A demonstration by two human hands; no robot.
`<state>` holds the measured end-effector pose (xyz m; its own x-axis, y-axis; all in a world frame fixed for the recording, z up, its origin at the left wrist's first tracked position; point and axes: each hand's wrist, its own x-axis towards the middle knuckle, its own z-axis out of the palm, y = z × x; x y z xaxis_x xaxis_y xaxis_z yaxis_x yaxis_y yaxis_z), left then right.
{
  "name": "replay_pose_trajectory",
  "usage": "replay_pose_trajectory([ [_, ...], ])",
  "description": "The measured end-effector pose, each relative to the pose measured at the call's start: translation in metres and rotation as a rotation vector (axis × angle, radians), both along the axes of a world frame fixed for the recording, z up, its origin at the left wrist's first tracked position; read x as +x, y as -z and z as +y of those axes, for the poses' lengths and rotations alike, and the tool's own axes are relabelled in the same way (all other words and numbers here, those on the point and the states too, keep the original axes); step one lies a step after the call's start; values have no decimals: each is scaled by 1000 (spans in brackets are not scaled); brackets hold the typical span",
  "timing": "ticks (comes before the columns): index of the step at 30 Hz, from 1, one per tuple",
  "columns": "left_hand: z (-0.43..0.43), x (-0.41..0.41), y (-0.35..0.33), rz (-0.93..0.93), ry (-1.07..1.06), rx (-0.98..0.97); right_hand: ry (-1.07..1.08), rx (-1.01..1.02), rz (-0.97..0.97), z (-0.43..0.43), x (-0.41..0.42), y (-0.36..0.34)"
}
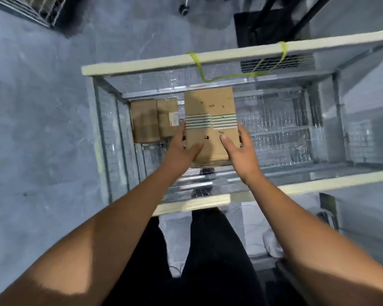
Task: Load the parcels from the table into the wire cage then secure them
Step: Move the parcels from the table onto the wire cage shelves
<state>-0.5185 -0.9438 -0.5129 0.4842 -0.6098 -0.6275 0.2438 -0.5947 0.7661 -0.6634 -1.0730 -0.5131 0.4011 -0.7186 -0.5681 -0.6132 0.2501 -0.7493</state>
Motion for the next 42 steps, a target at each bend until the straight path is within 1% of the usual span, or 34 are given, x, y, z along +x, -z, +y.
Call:
replay_pose_trajectory([
  [2,-18,6,38,-64,-16,40,-33,24,5,-24,4,47],
  [5,-31,25,110,-166,-3,178,-23,65,13,-46,20,128],
  [7,-34,39,166,-253,80,277,-22,97,-9,-54,30,189],
  [9,-35,54,223,-368,190,367,-30,85,-16,-59,41,246],
  [14,-48,85,344,-621,294,404,-65,49,-104,-57,74,372],
  [17,-61,89,398,-615,309,397,18,7,-161,-55,98,419],
  [19,-66,90,425,-606,327,395,30,-37,-190,-57,108,443],
  [21,-69,86,441,-617,309,392,-9,-40,-186,-61,106,462],
  [23,-71,82,444,-627,308,415,-110,-26,-114,-67,99,470],
  [25,-74,82,437,-614,334,455,-197,22,-51,-74,95,462],
  [27,-76,84,418,-573,370,492,-257,28,-3,-82,90,442],
  [30,-71,83,361,-533,404,507,-237,60,58,-93,72,385],
  [32,-59,77,310,-531,375,460,-246,103,124,-92,53,335],
  [35,-38,61,231,-450,338,405,-332,105,238,-82,23,254],
  [39,-18,41,141,-424,435,297,-463,43,307,-68,-3,148],
  [42,1,24,81,-464,488,188,-445,-41,340,-51,-21,74],
])
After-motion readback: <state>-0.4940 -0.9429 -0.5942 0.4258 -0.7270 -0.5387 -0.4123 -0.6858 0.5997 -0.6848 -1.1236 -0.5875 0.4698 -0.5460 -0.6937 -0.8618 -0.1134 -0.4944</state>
